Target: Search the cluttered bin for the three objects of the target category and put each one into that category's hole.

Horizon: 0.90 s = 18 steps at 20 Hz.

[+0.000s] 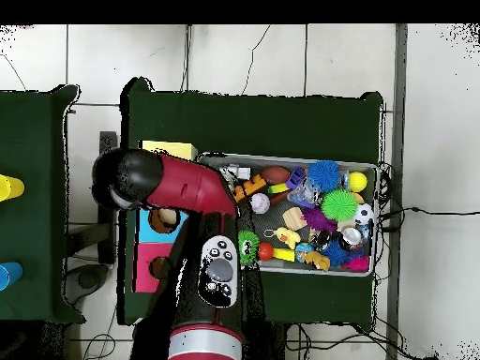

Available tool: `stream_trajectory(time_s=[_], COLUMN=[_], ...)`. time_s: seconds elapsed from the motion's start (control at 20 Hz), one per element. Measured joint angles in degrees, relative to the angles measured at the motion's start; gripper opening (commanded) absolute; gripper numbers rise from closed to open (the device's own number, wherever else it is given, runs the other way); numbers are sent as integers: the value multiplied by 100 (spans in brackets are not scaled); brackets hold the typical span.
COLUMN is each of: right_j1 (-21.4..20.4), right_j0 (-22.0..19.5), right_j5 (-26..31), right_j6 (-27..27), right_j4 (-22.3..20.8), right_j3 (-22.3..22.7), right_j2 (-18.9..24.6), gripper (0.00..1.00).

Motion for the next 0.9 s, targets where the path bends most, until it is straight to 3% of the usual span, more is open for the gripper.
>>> stream_trajectory(time_s=[0.3, 0.35, 0.9], right_j1=[112, 131, 153], right_j0=[-96, -107, -155], right_j5=[-380, -414, -428], right_j6=[0, 0, 0], right_j4=[-20, -24, -44], right_j3=[63, 63, 61], right_j2=[2, 2, 13], gripper=[100, 0, 0])
